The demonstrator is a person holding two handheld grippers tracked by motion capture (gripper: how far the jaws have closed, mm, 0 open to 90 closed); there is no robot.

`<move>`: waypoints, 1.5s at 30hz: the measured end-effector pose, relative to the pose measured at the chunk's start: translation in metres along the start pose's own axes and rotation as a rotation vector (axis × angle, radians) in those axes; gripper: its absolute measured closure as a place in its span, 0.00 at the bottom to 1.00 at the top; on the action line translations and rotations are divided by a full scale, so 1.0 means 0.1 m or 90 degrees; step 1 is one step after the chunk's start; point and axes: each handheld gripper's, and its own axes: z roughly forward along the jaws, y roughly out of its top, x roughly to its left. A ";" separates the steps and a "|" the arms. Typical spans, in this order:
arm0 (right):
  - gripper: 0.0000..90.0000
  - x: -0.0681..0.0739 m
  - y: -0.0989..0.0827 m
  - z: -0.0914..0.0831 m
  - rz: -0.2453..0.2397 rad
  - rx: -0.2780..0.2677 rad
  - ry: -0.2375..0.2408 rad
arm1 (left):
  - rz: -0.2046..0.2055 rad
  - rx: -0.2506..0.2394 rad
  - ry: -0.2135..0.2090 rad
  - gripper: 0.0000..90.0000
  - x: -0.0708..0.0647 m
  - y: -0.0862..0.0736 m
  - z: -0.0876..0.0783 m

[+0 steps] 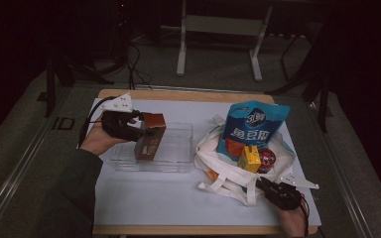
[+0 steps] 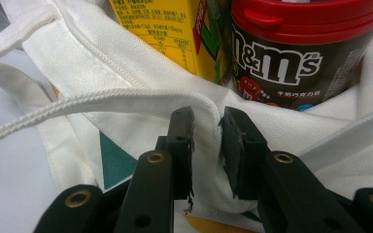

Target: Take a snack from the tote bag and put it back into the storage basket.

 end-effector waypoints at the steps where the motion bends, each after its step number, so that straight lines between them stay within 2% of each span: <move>1: 0.82 0.00 0.00 0.00 0.000 0.000 0.000 | -0.002 0.006 -0.004 0.47 0.00 -0.01 0.03; 5: 0.82 0.00 0.00 0.00 0.000 0.000 0.000 | -0.003 0.038 -0.019 0.47 0.01 -0.01 0.16; 10: 0.82 0.00 0.00 0.00 0.000 0.000 0.000 | 0.014 0.077 -0.028 0.47 -0.03 -0.01 0.33; 21: 0.82 0.00 0.00 0.00 0.000 0.000 0.000 | 0.044 0.094 -0.049 0.45 -0.16 0.12 0.66; 26: 0.82 0.00 0.00 0.00 0.000 0.000 0.000 | 0.041 0.087 -0.066 0.44 -0.21 0.13 0.86; 27: 0.82 0.00 0.00 0.00 0.000 0.000 0.000 | 0.040 0.093 -0.077 0.44 -0.23 0.13 0.95; 31: 0.82 0.00 0.00 0.00 0.000 0.000 0.000 | 0.041 0.105 -0.089 0.43 -0.28 0.14 1.09; 37: 0.82 0.00 0.00 0.00 0.001 0.000 0.000 | 0.034 0.109 -0.096 0.42 -0.28 0.12 1.16; 45: 0.82 0.00 0.00 0.00 0.001 0.000 0.000 | 0.030 0.116 -0.103 0.42 -0.26 0.05 1.15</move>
